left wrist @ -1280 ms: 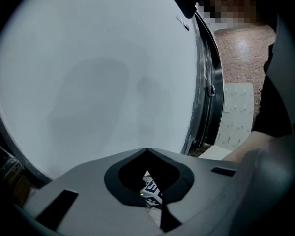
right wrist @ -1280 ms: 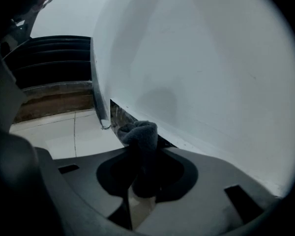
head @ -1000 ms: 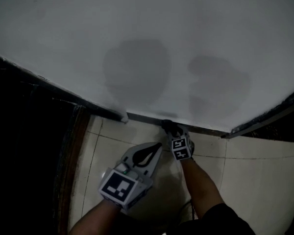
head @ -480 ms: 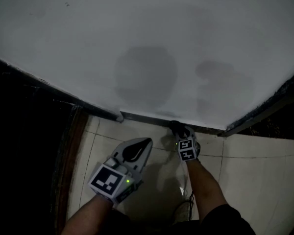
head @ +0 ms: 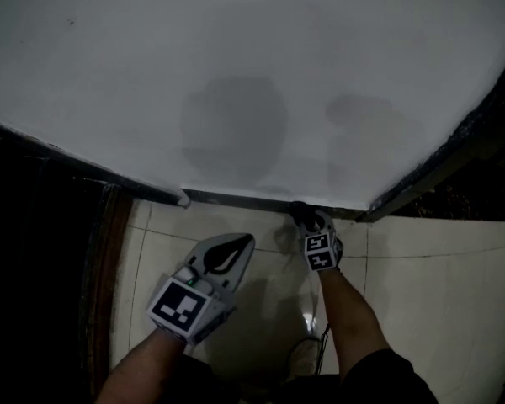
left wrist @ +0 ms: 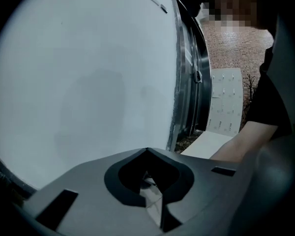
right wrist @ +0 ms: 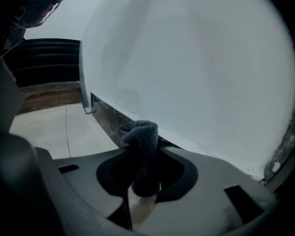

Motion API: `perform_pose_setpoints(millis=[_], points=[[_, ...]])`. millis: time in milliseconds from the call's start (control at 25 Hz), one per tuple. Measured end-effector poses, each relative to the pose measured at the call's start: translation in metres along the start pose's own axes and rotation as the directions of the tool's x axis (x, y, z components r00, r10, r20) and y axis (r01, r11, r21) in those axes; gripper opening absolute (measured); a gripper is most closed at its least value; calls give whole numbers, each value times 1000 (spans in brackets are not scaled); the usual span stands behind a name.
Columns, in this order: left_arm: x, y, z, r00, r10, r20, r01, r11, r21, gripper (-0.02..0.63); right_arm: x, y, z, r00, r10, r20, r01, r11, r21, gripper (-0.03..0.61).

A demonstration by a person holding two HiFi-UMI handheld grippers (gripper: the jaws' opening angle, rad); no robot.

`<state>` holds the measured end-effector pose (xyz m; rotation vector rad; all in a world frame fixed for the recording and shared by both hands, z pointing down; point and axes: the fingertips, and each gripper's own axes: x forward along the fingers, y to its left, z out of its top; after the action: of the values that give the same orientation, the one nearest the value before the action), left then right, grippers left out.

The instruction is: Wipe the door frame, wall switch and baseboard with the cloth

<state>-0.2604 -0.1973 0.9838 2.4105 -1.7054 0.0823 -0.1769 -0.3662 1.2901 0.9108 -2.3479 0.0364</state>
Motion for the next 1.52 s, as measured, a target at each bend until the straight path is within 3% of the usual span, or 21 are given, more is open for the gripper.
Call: perform_pose_setpoints(millis=[400,680,1040,1520], points=[[15,-11,-4,999,-38,-6,38,999,-9,2,-18,-40,-22,998,-59,-14,60,998,32,84],[19,0,-6,1000,-20,8,21,998,-67,2,-31,-67,-38,994,-108,-24,109,992,64,84],[25,-12,-10,998,-59,0,59,997,-47,2,-54,-111,-61,977,-209,-53,214,966,142,84],[16,-1,-4,999,-33,15,34,997,-65,2,-77,-153,-80,944,-315,-100,328,931,159,84]])
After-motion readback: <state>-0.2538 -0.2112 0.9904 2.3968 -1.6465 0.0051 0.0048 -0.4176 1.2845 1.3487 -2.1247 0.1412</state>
